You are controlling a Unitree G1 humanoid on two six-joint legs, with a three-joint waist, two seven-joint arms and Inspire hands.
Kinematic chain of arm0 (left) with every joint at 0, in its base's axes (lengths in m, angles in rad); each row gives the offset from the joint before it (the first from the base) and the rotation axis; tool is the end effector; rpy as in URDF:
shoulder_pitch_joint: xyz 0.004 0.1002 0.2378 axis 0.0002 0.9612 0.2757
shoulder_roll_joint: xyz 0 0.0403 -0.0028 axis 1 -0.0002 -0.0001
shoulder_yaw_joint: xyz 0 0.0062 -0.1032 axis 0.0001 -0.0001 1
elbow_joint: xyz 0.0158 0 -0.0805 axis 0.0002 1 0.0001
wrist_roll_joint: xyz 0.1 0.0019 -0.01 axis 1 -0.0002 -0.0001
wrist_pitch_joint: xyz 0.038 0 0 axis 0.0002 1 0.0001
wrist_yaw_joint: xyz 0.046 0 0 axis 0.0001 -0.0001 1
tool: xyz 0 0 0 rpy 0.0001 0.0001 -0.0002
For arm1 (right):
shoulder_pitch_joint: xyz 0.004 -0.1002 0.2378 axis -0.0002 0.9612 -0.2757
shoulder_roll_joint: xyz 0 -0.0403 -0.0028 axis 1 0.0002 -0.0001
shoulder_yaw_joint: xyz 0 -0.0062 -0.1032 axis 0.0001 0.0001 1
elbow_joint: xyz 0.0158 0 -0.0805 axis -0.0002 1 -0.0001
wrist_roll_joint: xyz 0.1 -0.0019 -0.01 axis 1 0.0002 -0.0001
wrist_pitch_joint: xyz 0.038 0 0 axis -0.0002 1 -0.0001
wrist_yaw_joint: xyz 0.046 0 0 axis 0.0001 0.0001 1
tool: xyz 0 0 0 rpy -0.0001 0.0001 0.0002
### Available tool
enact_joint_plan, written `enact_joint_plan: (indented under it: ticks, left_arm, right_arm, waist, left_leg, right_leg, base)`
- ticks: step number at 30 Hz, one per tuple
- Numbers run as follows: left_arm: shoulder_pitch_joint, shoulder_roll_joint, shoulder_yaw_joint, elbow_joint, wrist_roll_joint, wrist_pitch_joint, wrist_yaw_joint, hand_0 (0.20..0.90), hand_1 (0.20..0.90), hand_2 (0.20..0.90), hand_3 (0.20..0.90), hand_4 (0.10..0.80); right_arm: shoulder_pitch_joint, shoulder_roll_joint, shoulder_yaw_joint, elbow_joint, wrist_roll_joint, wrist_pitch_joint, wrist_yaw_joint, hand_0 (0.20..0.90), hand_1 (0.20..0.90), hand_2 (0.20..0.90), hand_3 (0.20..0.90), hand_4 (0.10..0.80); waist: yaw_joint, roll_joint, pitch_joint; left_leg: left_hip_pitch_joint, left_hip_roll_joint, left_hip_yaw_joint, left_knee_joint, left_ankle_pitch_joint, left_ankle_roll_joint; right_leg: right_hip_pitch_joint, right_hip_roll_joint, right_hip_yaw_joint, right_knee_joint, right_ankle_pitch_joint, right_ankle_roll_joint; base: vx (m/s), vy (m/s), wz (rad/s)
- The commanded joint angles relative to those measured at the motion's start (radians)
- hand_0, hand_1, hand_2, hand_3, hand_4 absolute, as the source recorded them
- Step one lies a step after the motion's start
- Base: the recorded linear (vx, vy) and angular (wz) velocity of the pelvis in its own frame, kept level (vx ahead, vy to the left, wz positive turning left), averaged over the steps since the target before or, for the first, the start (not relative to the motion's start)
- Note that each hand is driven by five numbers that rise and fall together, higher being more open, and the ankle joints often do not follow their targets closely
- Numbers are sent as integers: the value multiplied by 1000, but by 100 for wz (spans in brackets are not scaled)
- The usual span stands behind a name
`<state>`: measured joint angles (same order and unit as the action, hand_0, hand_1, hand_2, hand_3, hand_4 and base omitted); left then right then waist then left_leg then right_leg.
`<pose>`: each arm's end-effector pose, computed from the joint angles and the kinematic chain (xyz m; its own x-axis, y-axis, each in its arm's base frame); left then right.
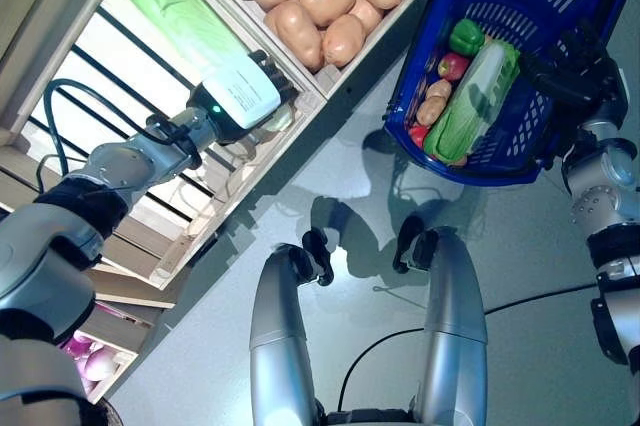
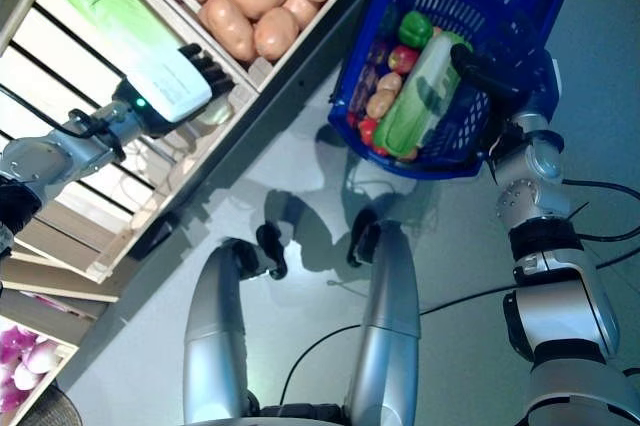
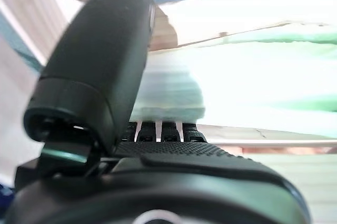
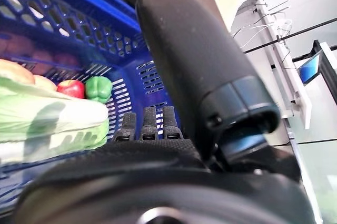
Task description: Put vegetables into the basket
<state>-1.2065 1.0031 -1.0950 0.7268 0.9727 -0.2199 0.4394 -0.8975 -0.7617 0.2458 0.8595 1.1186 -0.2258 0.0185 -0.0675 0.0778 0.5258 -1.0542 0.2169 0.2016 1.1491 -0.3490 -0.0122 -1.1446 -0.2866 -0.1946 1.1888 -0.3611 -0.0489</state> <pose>0.3355 0.2559 0.2209 0.8613 -0.5011 0.0835 -0.4292 -0.6299 0.6473 0.3268 -0.2945 0.1984 0.9219 -0.2444 0.3007 0.1358 0.9306 0.3399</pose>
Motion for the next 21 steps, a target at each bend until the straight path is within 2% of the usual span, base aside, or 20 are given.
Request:
enact_joint_plan:
  ticks: [1, 8, 9, 10, 14, 21]
  left_arm:
    - [-142, 65, -5, -6, 35, 40, -26, 900, 900, 900, 900, 800]
    - [-164, 53, -15, 7, -23, 165, -230, 900, 900, 900, 900, 800]
    - [-165, 53, -11, 17, -34, 191, -265, 768, 768, 768, 768, 712]
    - [-163, 53, -6, 24, -38, 201, -285, 300, 300, 300, 300, 400]
    - [-158, 53, 9, 27, -61, 246, -354, 300, 300, 300, 300, 400]
    - [-146, 66, 38, 15, -63, 176, -286, 300, 300, 300, 300, 400]
  right_arm:
    - [-90, -79, -51, -37, 66, -125, 29, 900, 900, 900, 900, 800]
    - [-98, -79, -41, -46, 77, -122, 28, 900, 900, 900, 900, 800]
    - [-101, -80, -45, -46, 76, -121, 27, 900, 900, 900, 900, 800]
    - [-100, -81, -47, -47, 78, -122, 27, 900, 900, 900, 900, 800]
    - [-91, -78, -58, -56, 88, -132, 29, 900, 900, 900, 900, 800]
    - [-72, -73, -68, -91, 94, -138, 38, 900, 900, 900, 900, 800]
  waist:
    - [-28, 6, -6]
    - [-26, 3, -6]
    - [-24, 3, -6]
    - [-22, 2, -6]
    - [-18, 0, -6]
    - [-17, -2, -6]
  left_leg:
    - [31, -5, 61, -77, -61, -5]
    - [-8, -4, 56, -66, -61, -4]
    - [-19, -2, 54, -60, -63, -2]
    - [-25, -2, 53, -57, -64, -2]
    - [-36, -3, 49, -45, -68, 2]
    - [8, -12, 51, -63, -67, 2]
  right_leg:
    - [74, -10, 20, -65, 9, 89]
    - [39, -14, 19, -65, 17, 92]
    - [30, -16, 17, -62, 18, 91]
    - [25, -17, 16, -60, 18, 91]
    - [16, -21, 12, -50, 15, 90]
    - [59, -22, 9, -55, 7, 89]
  base:
    - [0, 0, 0]
    - [0, 0, 0]
    - [0, 0, 0]
    - [0, 0, 0]
    - [0, 0, 0]
    - [0, 0, 0]
